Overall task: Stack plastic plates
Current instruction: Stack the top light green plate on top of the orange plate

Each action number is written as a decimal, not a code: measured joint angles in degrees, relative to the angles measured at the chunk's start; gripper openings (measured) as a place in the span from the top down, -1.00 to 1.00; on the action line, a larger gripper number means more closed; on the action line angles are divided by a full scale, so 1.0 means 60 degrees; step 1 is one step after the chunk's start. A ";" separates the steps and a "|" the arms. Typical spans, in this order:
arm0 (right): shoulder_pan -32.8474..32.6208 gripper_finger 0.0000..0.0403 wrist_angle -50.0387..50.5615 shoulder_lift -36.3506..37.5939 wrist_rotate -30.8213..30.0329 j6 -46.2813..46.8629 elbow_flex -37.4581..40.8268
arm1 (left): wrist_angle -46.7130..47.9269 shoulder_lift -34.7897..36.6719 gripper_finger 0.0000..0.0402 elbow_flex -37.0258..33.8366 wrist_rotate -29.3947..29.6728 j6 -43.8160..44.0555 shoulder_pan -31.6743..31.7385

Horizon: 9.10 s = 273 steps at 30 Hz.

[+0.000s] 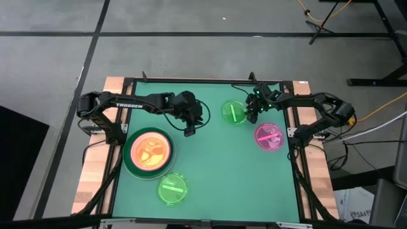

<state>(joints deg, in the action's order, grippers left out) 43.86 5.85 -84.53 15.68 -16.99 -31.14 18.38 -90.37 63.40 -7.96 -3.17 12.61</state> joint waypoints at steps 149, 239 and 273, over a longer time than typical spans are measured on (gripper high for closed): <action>-0.3563 1.00 -0.4036 0.0002 -0.0612 -0.0006 0.0004 | -0.3608 -0.3180 0.71 0.0004 0.2905 0.7008 -0.0745; -0.3555 0.53 -0.4191 0.3136 -0.0212 -0.0758 0.0004 | 0.8233 0.2218 1.00 0.0000 -0.2743 0.1287 0.0893; -0.3555 0.53 -0.4164 0.3133 -0.0222 -0.0758 0.0000 | 0.8211 0.2208 1.00 -0.2747 -0.0800 0.0191 -0.0053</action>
<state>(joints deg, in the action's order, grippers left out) 22.52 -19.14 -65.73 14.35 -21.54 -31.13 67.65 -77.12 46.92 -12.75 -2.02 12.29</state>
